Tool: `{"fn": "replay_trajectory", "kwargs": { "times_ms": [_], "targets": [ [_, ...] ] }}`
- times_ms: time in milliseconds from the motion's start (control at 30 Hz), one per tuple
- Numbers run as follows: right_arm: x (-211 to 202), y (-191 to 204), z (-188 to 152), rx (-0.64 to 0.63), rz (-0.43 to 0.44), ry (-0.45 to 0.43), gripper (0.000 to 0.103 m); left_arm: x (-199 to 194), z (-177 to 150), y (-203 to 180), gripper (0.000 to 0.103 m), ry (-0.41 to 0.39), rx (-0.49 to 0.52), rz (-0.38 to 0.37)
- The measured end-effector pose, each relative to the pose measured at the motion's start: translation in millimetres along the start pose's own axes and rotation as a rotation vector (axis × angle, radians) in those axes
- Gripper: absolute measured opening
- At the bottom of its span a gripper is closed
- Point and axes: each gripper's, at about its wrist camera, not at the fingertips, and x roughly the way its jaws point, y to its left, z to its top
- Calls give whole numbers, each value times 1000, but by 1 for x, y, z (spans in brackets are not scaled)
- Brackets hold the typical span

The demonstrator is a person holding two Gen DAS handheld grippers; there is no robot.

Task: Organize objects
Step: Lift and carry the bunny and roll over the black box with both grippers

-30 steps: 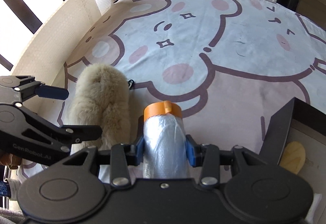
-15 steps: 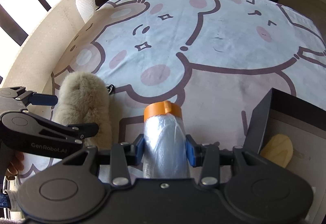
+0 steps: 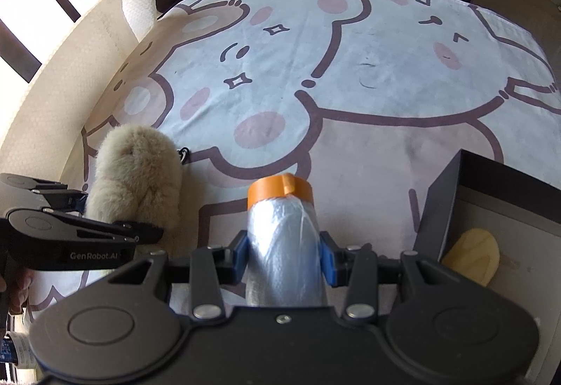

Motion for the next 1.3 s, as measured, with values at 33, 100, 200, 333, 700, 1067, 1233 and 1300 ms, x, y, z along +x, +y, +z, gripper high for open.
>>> {"fn": "replay_trajectory", "kwargs": {
  "times_ms": [33, 100, 200, 333, 700, 1067, 1233, 1300],
  "targets": [
    [-1, 1, 0, -4, -2, 0, 43, -2, 0, 0, 49, -5, 4, 2],
    [-4, 3, 0, -12, -12, -1, 42, -7, -1, -1, 48, -19, 10, 5],
    [-11, 5, -1, -14, -18, -15, 42, -15, -2, -1, 48, -41, 10, -1],
    [-24, 7, -1, -6, -20, -43, 42, -29, -3, -3, 47, -81, 0, -4],
    [-59, 10, -7, 16, -46, -126, 42, -72, -9, -16, 46, -191, -8, -21],
    [-103, -3, -13, 91, -91, -256, 42, -113, -13, -40, 46, -312, -5, -63],
    [-119, -6, -17, 94, -95, -295, 42, -120, -14, -51, 46, -332, 1, -82],
    [-124, -7, -19, 90, -98, -304, 42, -121, -14, -55, 46, -335, 4, -88]
  ]
}}
